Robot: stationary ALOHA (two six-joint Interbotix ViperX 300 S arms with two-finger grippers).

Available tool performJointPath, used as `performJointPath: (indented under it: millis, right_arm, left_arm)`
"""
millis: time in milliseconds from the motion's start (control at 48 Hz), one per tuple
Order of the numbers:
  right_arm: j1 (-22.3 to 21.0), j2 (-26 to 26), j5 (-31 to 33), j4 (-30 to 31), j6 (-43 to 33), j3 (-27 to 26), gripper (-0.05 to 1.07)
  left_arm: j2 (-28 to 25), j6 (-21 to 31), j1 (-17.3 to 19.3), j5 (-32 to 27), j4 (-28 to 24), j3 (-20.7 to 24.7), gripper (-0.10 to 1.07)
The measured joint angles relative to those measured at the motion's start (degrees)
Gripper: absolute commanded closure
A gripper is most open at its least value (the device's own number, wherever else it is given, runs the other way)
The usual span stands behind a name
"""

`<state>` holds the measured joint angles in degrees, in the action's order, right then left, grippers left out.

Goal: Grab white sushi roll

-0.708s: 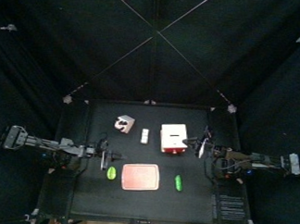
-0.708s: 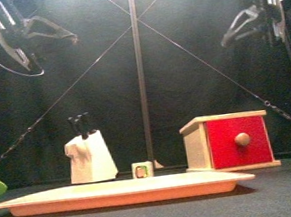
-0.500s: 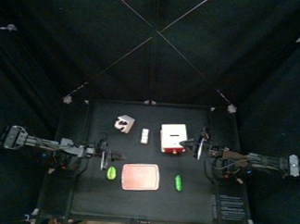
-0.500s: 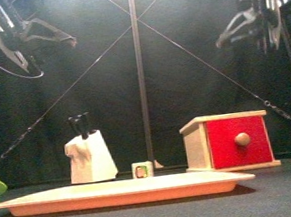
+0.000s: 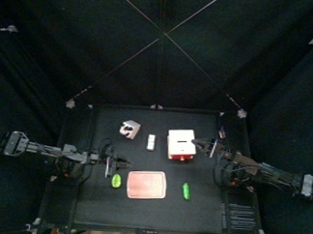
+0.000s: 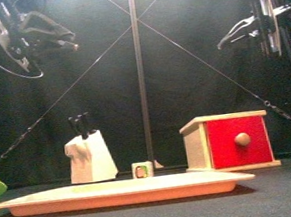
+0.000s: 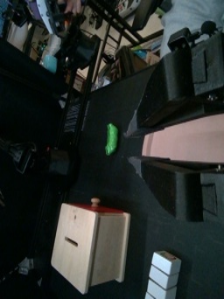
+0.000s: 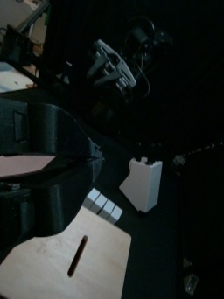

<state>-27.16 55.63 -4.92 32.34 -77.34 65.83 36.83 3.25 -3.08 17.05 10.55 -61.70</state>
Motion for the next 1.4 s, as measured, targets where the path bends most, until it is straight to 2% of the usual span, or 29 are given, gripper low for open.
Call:
performJointPath:
  millis: [250,458,583,750,854,979,1146,1250,1396]
  right_arm:
    - [-3.69,-0.44,-1.14,-2.2,0.0,6.33,0.55]
    - [-5.19,-0.53,-3.34,-1.41,0.44,6.77,0.55]
    - [-6.77,-0.97,-4.22,-2.64,0.0,7.12,0.55]
    - [-7.38,-1.76,-4.57,-7.56,0.26,7.56,0.55]
    - [-7.38,-1.93,-4.57,-8.09,0.35,7.56,0.55]
    - [-7.12,-1.93,-4.92,-4.83,0.35,7.29,0.55]
    - [-5.27,-1.14,-8.44,3.25,0.35,6.42,0.56]
    - [-3.52,-0.79,-12.13,7.29,0.18,6.33,0.56]
    - [-1.58,-0.26,-18.98,12.04,0.35,5.71,0.56]
  left_arm:
    - [0.0,0.0,0.97,-0.26,-0.09,2.37,0.24]
    - [-0.97,0.09,1.49,-0.53,0.09,6.15,0.24]
    - [-2.11,0.09,2.64,-3.78,1.76,9.67,0.24]
    - [-6.77,0.18,7.47,-17.05,5.36,15.82,0.24]
    - [-10.55,0.26,9.76,-23.64,5.98,20.04,0.24]
    - [-14.41,0.35,12.22,-30.32,6.15,24.7,0.24]
    - [-20.57,2.11,15.12,-43.59,5.98,31.9,0.24]
    - [-25.05,5.1,15.29,-52.73,3.52,37.18,0.24]
    - [-31.11,14.06,15.03,-66.36,-6.5,45.18,0.24]
